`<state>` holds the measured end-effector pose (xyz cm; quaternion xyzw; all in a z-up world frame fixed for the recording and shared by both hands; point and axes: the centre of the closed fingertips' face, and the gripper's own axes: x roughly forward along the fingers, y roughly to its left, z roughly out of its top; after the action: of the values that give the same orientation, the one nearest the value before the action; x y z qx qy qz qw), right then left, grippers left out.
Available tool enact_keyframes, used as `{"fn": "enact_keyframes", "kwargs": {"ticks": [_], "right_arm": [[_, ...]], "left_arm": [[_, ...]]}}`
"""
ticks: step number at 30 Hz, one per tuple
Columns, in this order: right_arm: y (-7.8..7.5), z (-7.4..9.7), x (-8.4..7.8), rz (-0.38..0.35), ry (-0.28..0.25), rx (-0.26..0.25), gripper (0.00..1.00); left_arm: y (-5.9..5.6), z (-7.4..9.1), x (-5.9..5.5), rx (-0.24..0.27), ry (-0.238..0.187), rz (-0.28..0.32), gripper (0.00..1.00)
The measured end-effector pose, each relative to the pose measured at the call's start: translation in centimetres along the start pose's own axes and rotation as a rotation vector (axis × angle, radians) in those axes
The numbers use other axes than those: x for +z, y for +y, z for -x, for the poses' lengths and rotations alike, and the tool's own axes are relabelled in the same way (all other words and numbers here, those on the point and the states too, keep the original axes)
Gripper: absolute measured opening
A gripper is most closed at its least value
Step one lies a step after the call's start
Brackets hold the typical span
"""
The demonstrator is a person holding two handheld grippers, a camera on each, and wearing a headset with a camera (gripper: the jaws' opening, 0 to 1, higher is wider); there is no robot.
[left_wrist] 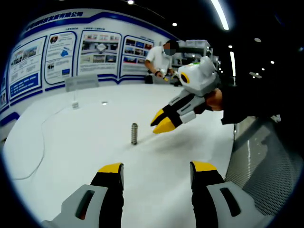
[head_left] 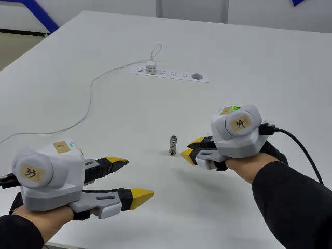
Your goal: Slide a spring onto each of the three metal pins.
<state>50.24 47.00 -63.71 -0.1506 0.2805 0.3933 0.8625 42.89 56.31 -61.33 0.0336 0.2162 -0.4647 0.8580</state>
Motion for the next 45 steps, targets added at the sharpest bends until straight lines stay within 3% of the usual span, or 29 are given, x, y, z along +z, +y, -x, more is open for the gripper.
{"fn": "enact_keyframes", "kwargs": {"ticks": [13, 25, 36, 45], "right_arm": [[0.4, 3.9, -2.8, 0.035, 0.022, 0.002, 0.20], [-1.0, 7.9, -5.2, -0.003, 0.018, -0.050, 0.23], [-4.0, 11.2, -7.0, -0.065, -0.010, -0.136, 0.28], [-4.4, 13.0, -7.9, -0.076, -0.039, -0.150, 0.37]], "left_arm": [[-0.1, 0.0, -0.2, -0.003, 0.009, -0.005, 0.58], [-0.2, -0.1, -0.2, -0.008, 0.016, -0.010, 0.59], [-0.4, -0.2, -0.4, -0.014, 0.024, -0.016, 0.60], [-0.4, -0.3, -0.4, -0.016, 0.027, -0.017, 0.61]]}}
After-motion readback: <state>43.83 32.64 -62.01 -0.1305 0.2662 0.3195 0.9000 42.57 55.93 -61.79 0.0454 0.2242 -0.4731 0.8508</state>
